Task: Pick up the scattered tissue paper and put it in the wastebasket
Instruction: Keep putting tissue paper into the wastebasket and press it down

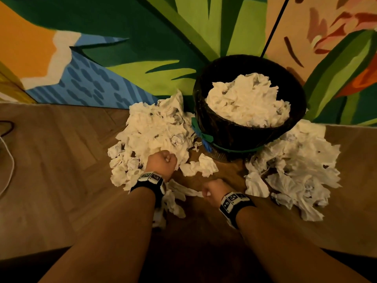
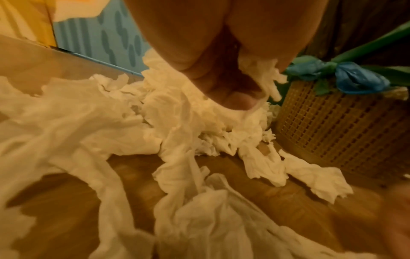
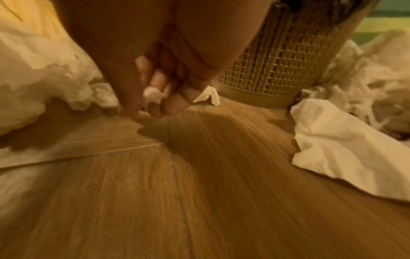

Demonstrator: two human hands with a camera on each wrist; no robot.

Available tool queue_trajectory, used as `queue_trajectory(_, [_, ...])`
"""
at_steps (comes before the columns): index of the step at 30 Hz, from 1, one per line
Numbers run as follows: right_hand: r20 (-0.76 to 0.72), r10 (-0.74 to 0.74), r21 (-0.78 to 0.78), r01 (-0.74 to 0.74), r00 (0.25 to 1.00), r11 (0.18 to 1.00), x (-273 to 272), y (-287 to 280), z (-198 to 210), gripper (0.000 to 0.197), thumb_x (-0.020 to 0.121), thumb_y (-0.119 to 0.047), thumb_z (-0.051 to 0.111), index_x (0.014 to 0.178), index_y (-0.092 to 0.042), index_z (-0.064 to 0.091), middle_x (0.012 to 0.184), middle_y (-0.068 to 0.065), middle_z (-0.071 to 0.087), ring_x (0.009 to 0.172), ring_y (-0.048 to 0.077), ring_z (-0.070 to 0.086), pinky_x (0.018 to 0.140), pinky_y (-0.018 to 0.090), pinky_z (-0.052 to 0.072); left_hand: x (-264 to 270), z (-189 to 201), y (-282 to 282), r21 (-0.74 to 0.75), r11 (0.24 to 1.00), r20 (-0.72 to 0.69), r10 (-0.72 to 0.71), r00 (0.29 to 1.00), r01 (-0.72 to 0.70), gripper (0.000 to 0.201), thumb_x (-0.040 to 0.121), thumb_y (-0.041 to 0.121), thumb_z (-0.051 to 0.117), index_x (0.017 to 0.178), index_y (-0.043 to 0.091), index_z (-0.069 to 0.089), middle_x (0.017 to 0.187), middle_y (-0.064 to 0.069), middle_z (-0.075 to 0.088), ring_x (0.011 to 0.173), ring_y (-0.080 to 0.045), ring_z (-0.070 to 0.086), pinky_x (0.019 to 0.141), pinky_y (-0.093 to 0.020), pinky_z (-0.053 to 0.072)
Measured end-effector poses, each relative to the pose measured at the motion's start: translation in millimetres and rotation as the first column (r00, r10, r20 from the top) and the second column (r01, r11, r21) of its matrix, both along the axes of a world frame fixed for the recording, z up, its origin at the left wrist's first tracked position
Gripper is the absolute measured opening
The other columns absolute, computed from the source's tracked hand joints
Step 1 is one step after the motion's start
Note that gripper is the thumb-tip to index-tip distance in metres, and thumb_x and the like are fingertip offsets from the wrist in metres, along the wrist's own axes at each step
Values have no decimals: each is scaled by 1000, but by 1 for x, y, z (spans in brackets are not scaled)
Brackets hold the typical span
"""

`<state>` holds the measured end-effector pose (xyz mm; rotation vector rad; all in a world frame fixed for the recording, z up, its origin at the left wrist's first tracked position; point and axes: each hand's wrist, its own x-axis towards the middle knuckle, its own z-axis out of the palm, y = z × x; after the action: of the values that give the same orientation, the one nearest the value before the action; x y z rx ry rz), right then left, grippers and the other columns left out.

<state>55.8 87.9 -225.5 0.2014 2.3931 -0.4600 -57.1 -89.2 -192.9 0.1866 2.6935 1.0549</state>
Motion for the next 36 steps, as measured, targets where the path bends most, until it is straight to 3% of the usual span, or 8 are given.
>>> queue_trajectory(5, [-92, -64, -75, 58, 994, 996, 5, 12, -9, 39, 95, -15, 52, 133, -24, 55, 138, 6, 46, 124, 28, 50, 99, 34, 44, 12, -12, 22, -162, 939, 64, -297, 953, 304, 5, 91, 19, 56, 94, 17, 52, 80, -6, 61, 75, -29, 61, 63, -35, 47])
queue_trajectory(10, [-166, -220, -58, 213, 961, 975, 7, 17, -7, 35, 97, -30, 41, 122, -12, 57, 136, 11, 47, 119, 31, 52, 94, 36, 45, 18, -41, 38, -405, 761, 368, -371, 852, 506, 57, 100, 31, 45, 153, 37, 25, 142, -14, 52, 126, -35, 53, 103, -40, 45])
queue_trajectory(15, [-311, -45, 96, 79, 949, 992, 10, 23, -1, 35, 92, -35, 49, 120, -16, 58, 147, 1, 25, 134, 29, 29, 101, 44, 41, 20, -59, 41, -590, 590, 342, -436, 832, 552, 39, 104, 23, 36, 141, 25, 49, 134, -11, 57, 120, -30, 58, 99, -40, 49])
queue_trajectory(20, [-113, 102, 56, -96, 988, 994, 4, 21, -12, 35, 94, -22, 47, 128, -20, 54, 163, -10, -8, 149, 24, -11, 114, 51, 24, 14, -52, 40, -540, 653, 344, -405, 847, 532, 34, 103, 25, 40, 128, 19, 62, 134, -11, 56, 118, -30, 58, 102, -41, 47])
queue_trajectory(23, [-12, 66, -3, -66, 998, 998, -1, 14, -19, 37, 98, -19, 42, 134, -13, 50, 159, 3, 15, 148, 30, 8, 117, 45, 23, 16, -48, 36, -401, 742, 339, -425, 839, 538, 31, 99, 21, 48, 126, 18, 62, 140, -15, 46, 125, -31, 51, 107, -34, 39])
queue_trajectory(28, [34, 27, 12, -28, 999, 1000, 1, 9, -17, 37, 95, -20, 57, 132, -13, 53, 136, 14, 52, 123, 33, 51, 100, 38, 44, 27, -33, 30, -138, 915, 194, -350, 916, 379, 20, 84, 7, 56, 82, 27, 50, 76, 1, 60, 71, -22, 59, 61, -27, 42])
queue_trajectory(33, [32, -118, -19, 118, 993, 993, 14, 19, -4, 43, 93, -26, 61, 133, -14, 54, 139, 13, 52, 126, 33, 51, 107, 38, 40, 27, -12, 34, -81, 981, 113, -166, 980, 176, 15, 89, 29, 57, 81, 16, 61, 72, -6, 63, 68, -25, 60, 55, -25, 36])
queue_trajectory(36, [6, -165, 43, 164, 986, 985, 18, 24, 14, 29, 97, -26, 49, 114, -11, 67, 126, 13, 63, 116, 31, 58, 96, 33, 46, 26, 1, 33, -81, 979, 109, -175, 978, 185, 34, 79, 28, 70, 62, 20, 42, 56, 2, 44, 54, -17, 43, 46, -24, 26])
